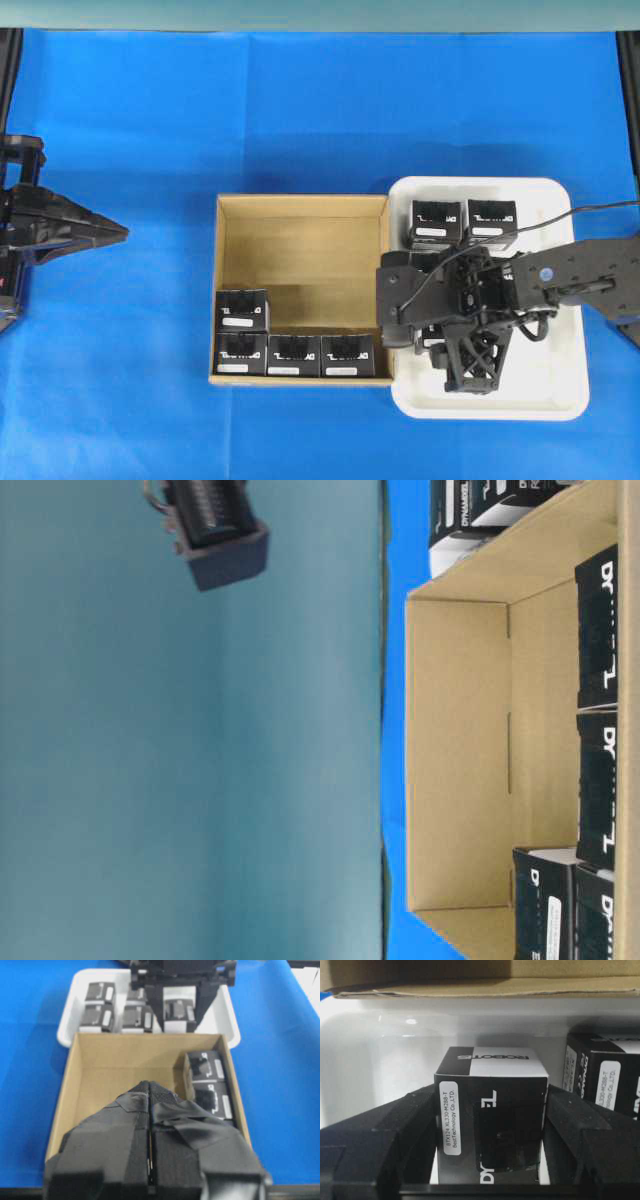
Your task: Pick the box from inside the cardboard box.
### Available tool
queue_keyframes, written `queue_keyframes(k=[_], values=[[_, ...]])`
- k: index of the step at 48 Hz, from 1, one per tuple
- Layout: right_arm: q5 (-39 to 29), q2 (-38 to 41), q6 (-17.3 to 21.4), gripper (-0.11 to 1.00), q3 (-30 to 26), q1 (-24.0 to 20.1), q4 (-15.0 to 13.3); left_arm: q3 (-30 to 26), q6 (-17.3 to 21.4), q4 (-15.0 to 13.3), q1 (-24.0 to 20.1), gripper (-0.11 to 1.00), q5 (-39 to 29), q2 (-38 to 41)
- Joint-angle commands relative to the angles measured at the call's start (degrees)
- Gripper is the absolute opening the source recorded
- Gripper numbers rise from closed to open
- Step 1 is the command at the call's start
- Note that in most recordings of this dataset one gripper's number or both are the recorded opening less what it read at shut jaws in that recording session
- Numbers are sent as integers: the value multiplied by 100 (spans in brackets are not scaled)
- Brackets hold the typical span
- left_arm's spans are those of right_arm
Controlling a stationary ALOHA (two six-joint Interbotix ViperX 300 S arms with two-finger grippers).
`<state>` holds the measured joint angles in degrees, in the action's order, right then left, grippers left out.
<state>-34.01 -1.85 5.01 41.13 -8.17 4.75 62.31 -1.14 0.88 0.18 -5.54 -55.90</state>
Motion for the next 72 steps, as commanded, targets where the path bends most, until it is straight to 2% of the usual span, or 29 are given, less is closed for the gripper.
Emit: queue_keyframes(k=[1,12,41,43,48,51,65,72], values=[[79,35,9,62,-44,18,-26,-158,-9,18,-18,-6,26,35],[325,62,0,62,-26,44,-26,-158,-9,9,-26,-6,26,35],[334,167,-18,62,-18,53,-26,-158,-18,9,-26,-6,26,53],[352,167,9,66,-18,53,-26,-158,-18,9,-26,-6,26,44],[325,167,35,90,-18,53,-26,-176,-18,9,-18,-6,35,26],[290,176,35,96,-18,53,-26,-176,-18,18,-18,-6,35,26],[167,97,62,96,-141,53,-26,-176,-9,9,-18,-6,35,35],[-202,-141,53,96,-360,53,-26,-176,-9,18,-18,-6,35,26]])
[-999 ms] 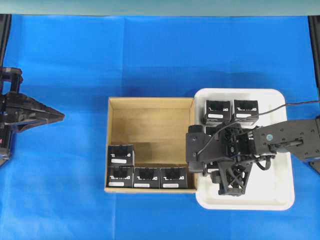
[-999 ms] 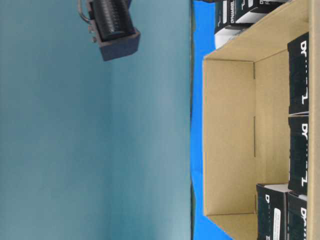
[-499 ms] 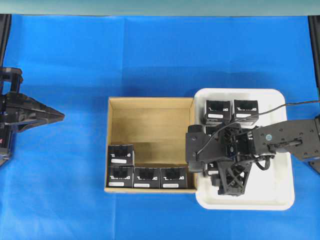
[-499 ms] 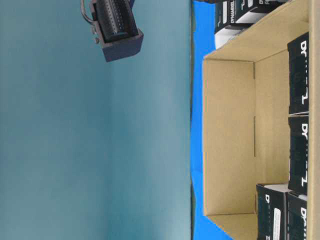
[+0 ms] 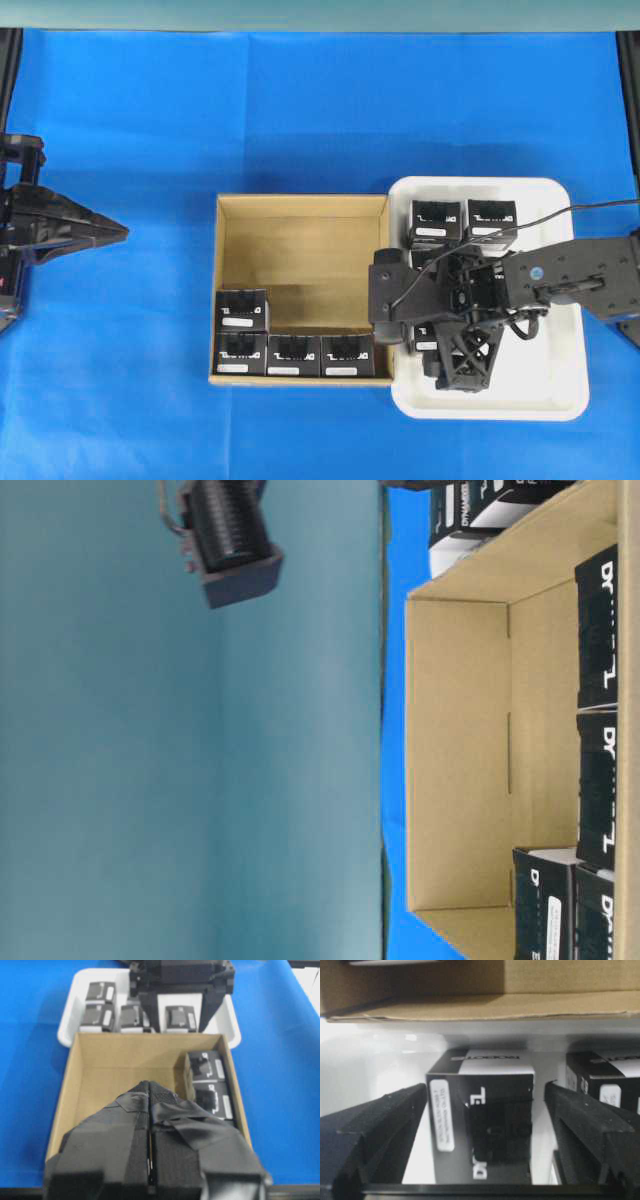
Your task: Pick the box from inside the cardboard box.
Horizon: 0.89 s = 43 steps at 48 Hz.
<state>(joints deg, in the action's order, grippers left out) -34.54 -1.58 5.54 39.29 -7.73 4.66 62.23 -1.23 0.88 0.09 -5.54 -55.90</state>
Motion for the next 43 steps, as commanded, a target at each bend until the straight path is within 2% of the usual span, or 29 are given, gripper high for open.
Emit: queue_keyframes(k=[1,12,28,34,43], values=[[-229,-211,0,96,-211,9,-18,-167,0,9,-18,-6,35,26],[-677,-817,18,96,-536,53,-18,-167,0,9,-18,-6,35,35],[-642,-1793,229,96,-475,325,-18,-158,0,9,-9,-6,9,53],[-466,-2127,220,96,-308,396,-18,-158,9,18,-18,-6,0,53],[237,-2742,229,96,167,413,-18,-132,9,18,-18,-6,0,53]])
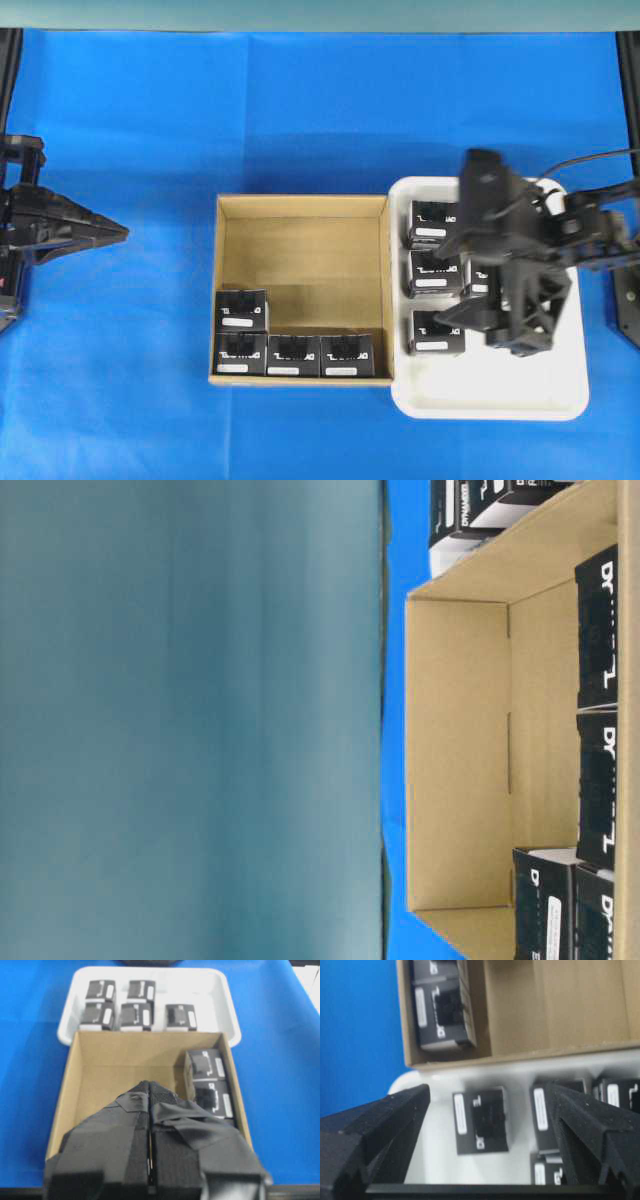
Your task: Pick the box from inside the cardboard box.
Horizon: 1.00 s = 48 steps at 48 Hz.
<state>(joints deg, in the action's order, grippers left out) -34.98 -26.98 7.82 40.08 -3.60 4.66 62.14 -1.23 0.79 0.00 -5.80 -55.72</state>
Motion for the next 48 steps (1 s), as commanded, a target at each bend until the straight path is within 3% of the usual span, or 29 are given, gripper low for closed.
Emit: queue_keyframes(k=[1,8,48], values=[[369,-272,0,96,132,0,-18,-132,9,18,-9,-6,26,35],[932,-659,-9,96,396,0,-18,-123,18,18,0,-6,53,26],[2092,-1951,-26,96,1134,9,-18,-132,18,18,-9,-6,62,26]])
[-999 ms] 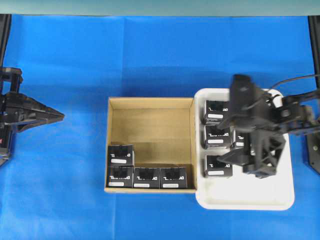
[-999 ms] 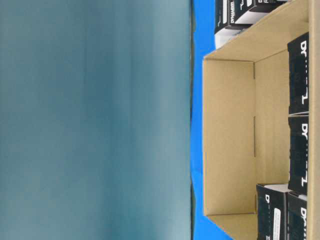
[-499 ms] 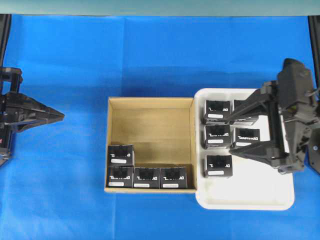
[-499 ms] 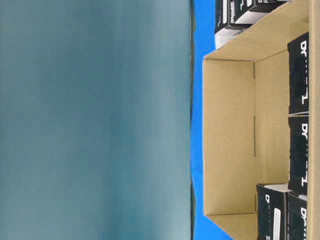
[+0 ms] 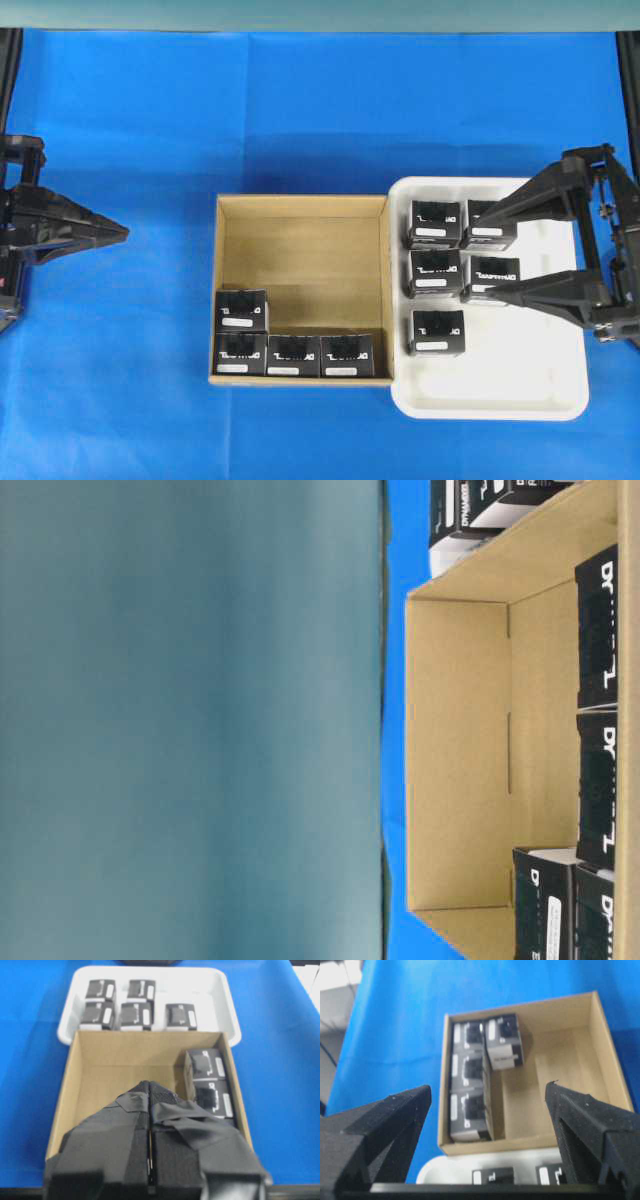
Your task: Pick the box from inside the cardboard box.
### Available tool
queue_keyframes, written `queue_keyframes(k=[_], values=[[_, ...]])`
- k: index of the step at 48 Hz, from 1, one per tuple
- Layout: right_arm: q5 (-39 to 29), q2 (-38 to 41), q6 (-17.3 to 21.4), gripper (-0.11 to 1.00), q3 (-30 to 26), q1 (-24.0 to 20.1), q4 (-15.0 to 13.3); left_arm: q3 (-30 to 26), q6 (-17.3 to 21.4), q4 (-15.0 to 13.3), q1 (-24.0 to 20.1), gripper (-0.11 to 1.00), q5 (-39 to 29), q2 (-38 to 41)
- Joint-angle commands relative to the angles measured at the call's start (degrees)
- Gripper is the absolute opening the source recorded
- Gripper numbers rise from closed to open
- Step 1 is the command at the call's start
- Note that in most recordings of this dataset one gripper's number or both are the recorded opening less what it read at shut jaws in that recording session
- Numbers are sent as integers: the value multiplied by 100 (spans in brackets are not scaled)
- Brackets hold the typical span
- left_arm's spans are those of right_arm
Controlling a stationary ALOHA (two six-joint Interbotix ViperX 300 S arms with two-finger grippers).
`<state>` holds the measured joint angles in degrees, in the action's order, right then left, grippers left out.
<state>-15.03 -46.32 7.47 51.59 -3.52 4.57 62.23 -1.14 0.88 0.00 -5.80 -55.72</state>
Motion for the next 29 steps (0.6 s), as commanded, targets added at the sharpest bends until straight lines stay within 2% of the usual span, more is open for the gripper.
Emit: queue_keyframes(k=[1,29], values=[[97,-18,9,96,-9,0,-9,-141,9,9,-9,-6,53,26],[97,-79,0,96,105,0,-9,-132,44,9,-9,-6,62,9]])
